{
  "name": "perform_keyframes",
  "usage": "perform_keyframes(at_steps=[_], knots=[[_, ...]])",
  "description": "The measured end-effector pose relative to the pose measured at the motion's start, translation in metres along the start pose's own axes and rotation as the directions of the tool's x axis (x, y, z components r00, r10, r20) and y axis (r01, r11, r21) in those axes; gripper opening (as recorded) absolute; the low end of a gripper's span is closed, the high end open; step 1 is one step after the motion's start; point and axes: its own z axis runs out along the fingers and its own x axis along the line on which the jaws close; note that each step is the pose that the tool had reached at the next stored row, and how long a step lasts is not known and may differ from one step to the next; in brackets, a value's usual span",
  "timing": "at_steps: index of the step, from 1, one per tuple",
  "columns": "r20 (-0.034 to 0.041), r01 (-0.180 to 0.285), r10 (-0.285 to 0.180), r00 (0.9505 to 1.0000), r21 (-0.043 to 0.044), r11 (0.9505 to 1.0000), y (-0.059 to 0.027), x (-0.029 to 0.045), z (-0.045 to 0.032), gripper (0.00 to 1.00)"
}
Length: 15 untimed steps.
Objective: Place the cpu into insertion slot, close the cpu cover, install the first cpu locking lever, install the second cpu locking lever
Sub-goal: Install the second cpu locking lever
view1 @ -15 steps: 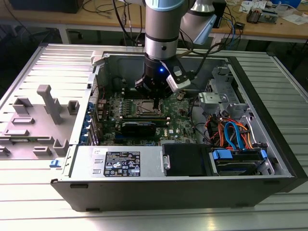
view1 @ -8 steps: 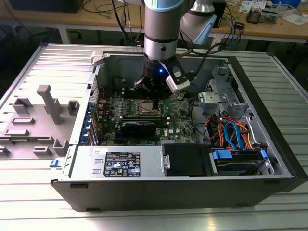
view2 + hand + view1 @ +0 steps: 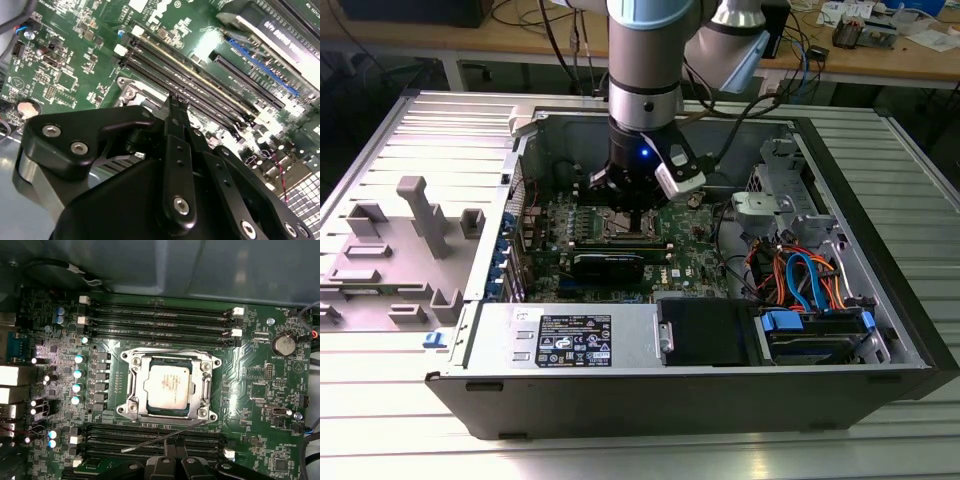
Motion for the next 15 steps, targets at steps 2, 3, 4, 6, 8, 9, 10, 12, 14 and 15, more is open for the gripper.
perform_keyframes(at_steps=[2, 3, 4, 6, 8, 9, 10, 12, 14, 15], knots=[[0.0005, 0.000, 0.000, 1.0000, -0.0056, 1.0000, -0.0013, 0.0009, 0.0002, 0.11], [0.0006, 0.000, 0.000, 1.0000, -0.0075, 1.0000, -0.0012, 0.0011, 0.0002, 0.11], [0.0006, 0.000, 0.000, 1.0000, -0.0076, 1.0000, -0.0012, 0.0011, 0.0002, 0.11], [0.0007, 0.000, 0.000, 1.0000, -0.0092, 1.0000, -0.0013, 0.0011, 0.0002, 0.11], [0.0009, 0.000, 0.000, 1.0000, -0.0116, 0.9999, -0.0013, 0.0011, 0.0002, 0.11], [0.0009, 0.000, 0.000, 1.0000, -0.0117, 0.9999, -0.0013, 0.0011, 0.0002, 0.11], [0.0009, 0.000, 0.000, 1.0000, -0.0118, 0.9999, -0.0013, 0.0011, 0.0002, 0.11], [0.0009, 0.000, 0.000, 1.0000, -0.0121, 0.9999, -0.0013, 0.0011, 0.0002, 0.11], [0.0010, 0.000, 0.000, 1.0000, -0.0122, 0.9999, -0.0013, 0.0011, 0.0002, 0.11], [0.0009, 0.000, 0.000, 1.0000, -0.0123, 0.9999, -0.0013, 0.0011, 0.0001, 0.11]])
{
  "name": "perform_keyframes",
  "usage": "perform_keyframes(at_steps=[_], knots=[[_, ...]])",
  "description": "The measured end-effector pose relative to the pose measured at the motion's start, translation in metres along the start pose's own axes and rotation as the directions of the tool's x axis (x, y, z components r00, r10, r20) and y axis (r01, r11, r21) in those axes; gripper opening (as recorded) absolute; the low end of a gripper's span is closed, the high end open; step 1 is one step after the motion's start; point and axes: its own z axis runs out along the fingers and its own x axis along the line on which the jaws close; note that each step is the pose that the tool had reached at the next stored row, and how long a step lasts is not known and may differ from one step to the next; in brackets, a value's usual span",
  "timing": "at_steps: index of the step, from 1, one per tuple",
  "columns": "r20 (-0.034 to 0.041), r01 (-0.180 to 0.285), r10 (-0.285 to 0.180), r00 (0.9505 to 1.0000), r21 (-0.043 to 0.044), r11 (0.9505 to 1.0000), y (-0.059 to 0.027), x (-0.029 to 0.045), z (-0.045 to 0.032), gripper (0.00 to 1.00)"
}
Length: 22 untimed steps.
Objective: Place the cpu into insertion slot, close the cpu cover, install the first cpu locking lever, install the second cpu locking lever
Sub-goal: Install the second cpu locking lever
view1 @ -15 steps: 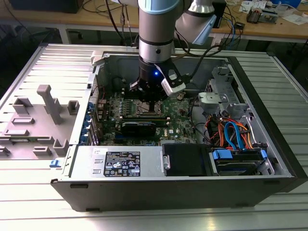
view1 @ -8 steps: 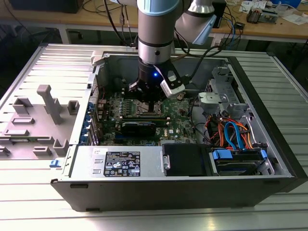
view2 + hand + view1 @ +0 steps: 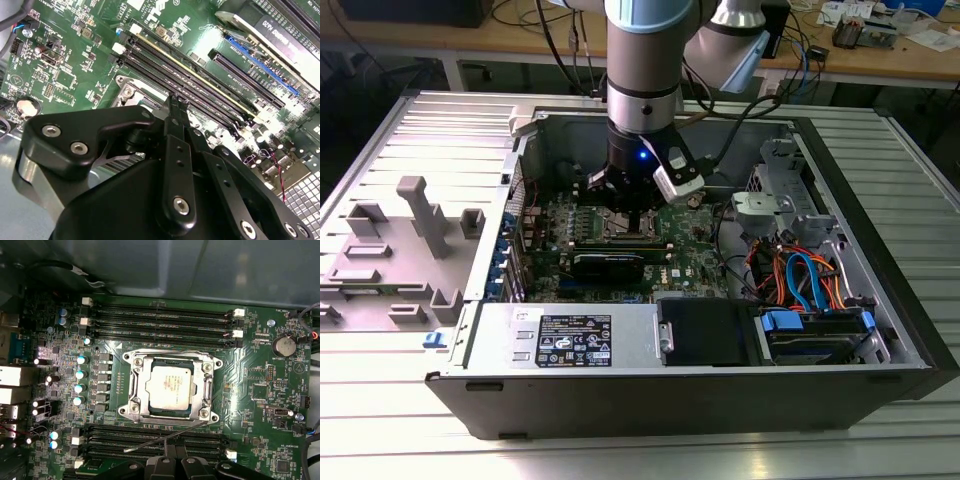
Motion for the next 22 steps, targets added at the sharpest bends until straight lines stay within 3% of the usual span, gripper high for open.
perform_keyframes(at_steps=[3, 4, 5, 6, 7, 8, 9, 11, 14, 22], knots=[[-0.0005, 0.000, 0.000, 1.0000, -0.0003, 1.0000, 0.0000, 0.0000, 0.0000, 0.11], [-0.0118, 0.000, 0.000, 0.9999, -0.0012, 1.0000, 0.0000, -0.0001, 0.0000, 0.11], [-0.0391, 0.000, 0.000, 0.9992, -0.0033, 1.0000, 0.0000, -0.0004, 0.0002, 0.11], [-0.0544, 0.000, 0.000, 0.9985, -0.0044, 1.0000, 0.0000, -0.0005, 0.0002, 0.11], [-0.0779, 0.000, -0.001, 0.9970, -0.0062, 1.0000, 0.0000, -0.0005, 0.0002, 0.11], [-0.1069, 0.000, -0.001, 0.9943, -0.0085, 1.0000, -0.0001, -0.0007, 0.0003, 0.11], [-0.1314, 0.000, -0.001, 0.9913, -0.0103, 0.9999, 0.0000, -0.0009, 0.0005, 0.11], [-0.1483, 0.000, -0.002, 0.9889, -0.0117, 0.9999, 0.0000, -0.0015, 0.0017, 0.11], [-0.1623, 0.000, -0.002, 0.9867, -0.0128, 0.9999, 0.0003, -0.0029, 0.0055, 0.11], [-0.1639, 0.000, -0.002, 0.9865, -0.0144, 0.9999, 0.0006, -0.0008, 0.0123, 0.11]])
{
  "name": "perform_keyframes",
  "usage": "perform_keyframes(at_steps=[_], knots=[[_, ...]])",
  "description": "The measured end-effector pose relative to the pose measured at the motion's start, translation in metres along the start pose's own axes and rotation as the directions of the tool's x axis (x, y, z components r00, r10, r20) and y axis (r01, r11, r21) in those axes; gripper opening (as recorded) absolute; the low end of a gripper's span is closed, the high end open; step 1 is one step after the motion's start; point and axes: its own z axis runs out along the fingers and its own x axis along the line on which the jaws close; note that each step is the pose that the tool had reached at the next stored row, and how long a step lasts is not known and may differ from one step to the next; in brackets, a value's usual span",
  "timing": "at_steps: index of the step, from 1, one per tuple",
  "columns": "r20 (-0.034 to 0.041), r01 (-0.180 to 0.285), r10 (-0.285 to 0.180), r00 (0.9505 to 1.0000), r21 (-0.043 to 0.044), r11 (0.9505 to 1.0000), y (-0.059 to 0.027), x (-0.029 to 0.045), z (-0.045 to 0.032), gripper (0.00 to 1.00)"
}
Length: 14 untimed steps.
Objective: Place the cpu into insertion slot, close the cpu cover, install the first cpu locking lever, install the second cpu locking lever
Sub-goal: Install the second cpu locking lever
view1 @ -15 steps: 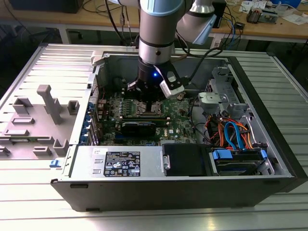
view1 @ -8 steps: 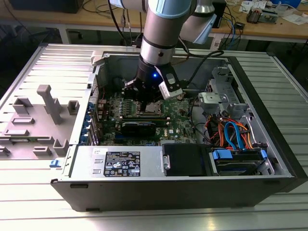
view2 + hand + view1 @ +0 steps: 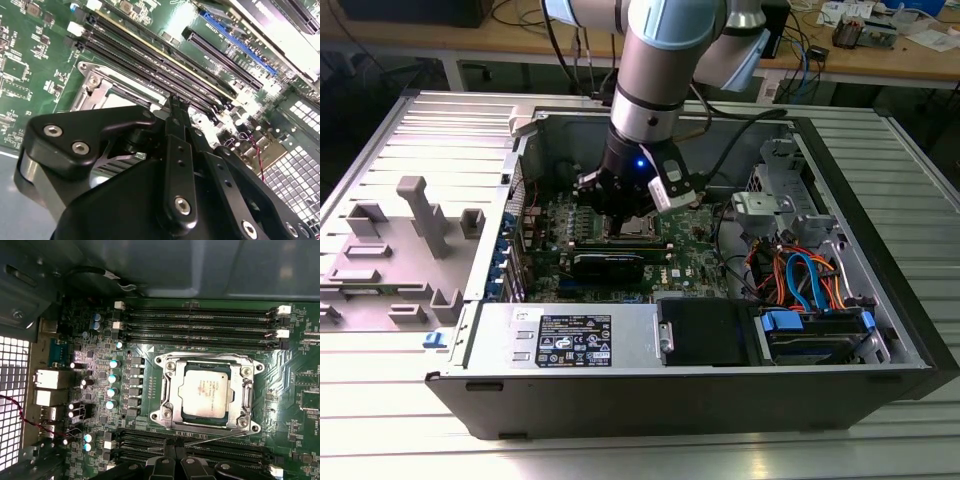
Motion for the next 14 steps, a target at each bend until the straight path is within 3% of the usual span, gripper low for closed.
perform_keyframes(at_steps=[2, 3, 7, 9, 14], knots=[[0.0007, 0.000, 0.000, 1.0000, -0.0002, 1.0000, 0.0002, 0.0023, 0.0007, 0.11], [0.0053, 0.000, 0.000, 1.0000, 0.0004, 1.0000, 0.0003, 0.0038, 0.0009, 0.11], [0.0398, 0.001, -0.001, 0.9992, 0.0002, 1.0000, 0.0003, 0.0042, 0.0012, 0.11], [0.0510, 0.001, -0.001, 0.9987, -0.0041, 1.0000, 0.0005, 0.0068, 0.0022, 0.11], [0.0579, 0.002, -0.002, 0.9983, -0.0103, 0.9999, 0.0012, 0.0154, 0.0075, 0.11]])
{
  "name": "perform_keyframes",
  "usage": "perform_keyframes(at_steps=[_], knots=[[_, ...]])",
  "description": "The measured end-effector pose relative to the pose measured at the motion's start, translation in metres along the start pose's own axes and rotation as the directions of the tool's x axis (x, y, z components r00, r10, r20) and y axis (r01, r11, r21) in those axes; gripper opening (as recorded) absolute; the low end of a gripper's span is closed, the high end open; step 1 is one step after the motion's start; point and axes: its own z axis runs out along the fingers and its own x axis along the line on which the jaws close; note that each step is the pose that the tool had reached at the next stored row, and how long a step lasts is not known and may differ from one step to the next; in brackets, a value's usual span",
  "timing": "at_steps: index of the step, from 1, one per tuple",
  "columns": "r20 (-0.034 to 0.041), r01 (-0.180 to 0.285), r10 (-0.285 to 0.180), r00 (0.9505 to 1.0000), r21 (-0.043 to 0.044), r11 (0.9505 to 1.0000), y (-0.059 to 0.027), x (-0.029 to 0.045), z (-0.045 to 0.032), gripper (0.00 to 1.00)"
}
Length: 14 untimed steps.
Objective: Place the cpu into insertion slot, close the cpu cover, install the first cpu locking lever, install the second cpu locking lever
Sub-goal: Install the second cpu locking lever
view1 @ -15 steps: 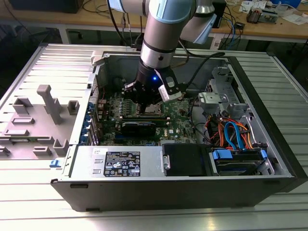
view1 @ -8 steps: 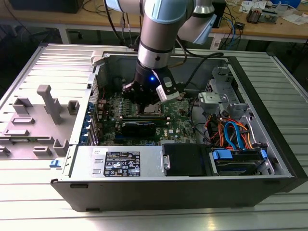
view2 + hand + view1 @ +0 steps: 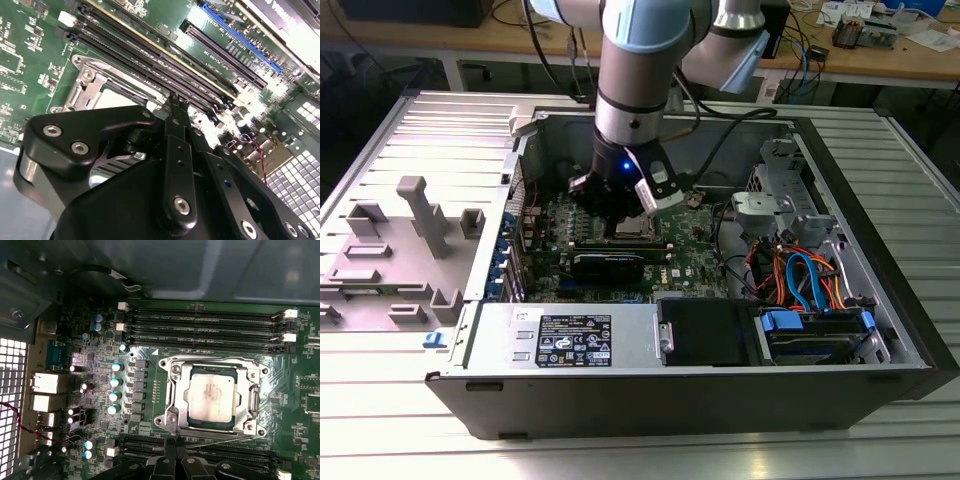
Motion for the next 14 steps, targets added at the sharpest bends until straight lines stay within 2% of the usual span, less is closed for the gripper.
perform_keyframes(at_steps=[4, 10, 14], knots=[[0.0023, 0.001, -0.001, 1.0000, -0.0042, 1.0000, 0.0000, 0.0010, 0.0043, 0.11], [0.0080, 0.003, -0.003, 1.0000, -0.0240, 0.9997, -0.0021, 0.0020, 0.0060, 0.11], [0.0080, 0.003, -0.003, 1.0000, -0.0258, 0.9997, -0.0058, 0.0023, 0.0059, 0.11]])
